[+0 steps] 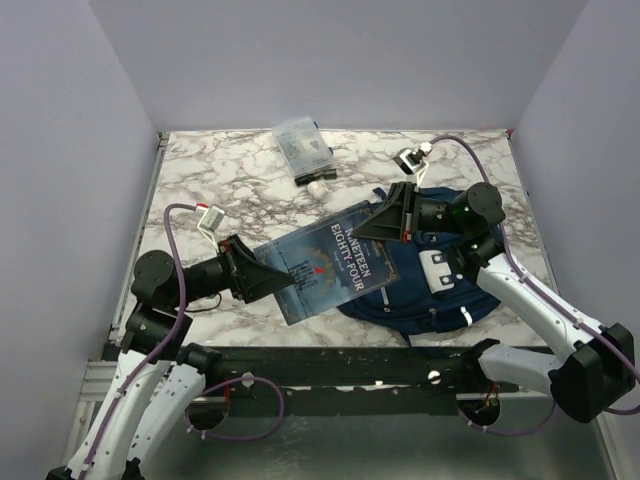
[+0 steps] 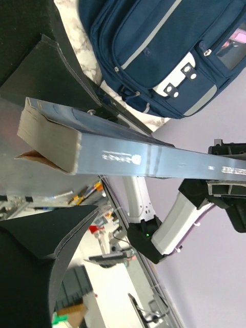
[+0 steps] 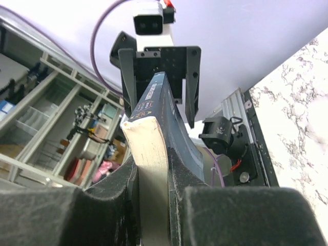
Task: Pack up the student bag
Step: Pick up the book from the center of the board.
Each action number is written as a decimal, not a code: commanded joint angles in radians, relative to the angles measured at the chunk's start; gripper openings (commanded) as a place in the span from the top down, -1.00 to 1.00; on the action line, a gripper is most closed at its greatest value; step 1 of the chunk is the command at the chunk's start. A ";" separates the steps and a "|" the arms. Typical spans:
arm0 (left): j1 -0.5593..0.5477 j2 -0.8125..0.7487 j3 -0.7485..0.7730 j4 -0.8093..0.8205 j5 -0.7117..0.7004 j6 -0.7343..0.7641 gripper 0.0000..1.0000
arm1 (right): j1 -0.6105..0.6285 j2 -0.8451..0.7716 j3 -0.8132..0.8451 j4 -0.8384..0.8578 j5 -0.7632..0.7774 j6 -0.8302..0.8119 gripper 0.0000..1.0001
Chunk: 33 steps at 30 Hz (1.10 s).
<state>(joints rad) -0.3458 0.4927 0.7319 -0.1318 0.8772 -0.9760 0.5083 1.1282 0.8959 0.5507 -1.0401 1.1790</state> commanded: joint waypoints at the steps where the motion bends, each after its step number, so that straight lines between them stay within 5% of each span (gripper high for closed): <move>1: 0.007 -0.012 -0.080 0.176 -0.046 -0.177 -0.55 | -0.005 0.039 -0.045 0.327 0.099 0.216 0.99; 7: 0.004 0.050 -0.112 0.214 -0.018 -0.210 -0.29 | -0.005 0.071 -0.062 0.380 0.164 0.244 0.99; 15: 0.005 0.081 -0.116 0.226 -0.016 -0.167 1.00 | -0.004 0.011 -0.032 0.004 0.272 -0.002 0.91; 18: 0.007 0.086 -0.053 0.087 -0.063 -0.073 1.00 | -0.004 -0.019 0.033 -0.348 0.359 -0.202 0.27; 24: 0.010 0.091 0.179 -0.406 -0.373 0.243 1.00 | -0.005 -0.061 0.096 -0.719 0.557 -0.402 -0.98; 30: 0.010 0.040 0.301 -0.692 -0.834 0.316 1.00 | -0.017 -0.003 0.067 -0.870 0.617 -0.516 -1.00; 33: 0.010 0.011 0.310 -0.741 -0.935 0.311 1.00 | -0.014 0.032 0.072 -0.909 0.620 -0.561 -1.00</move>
<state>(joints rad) -0.3412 0.5568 0.9928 -0.7483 0.2337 -0.7177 0.4957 1.1221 0.9657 -0.2119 -0.4747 0.7422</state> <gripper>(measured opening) 0.217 0.998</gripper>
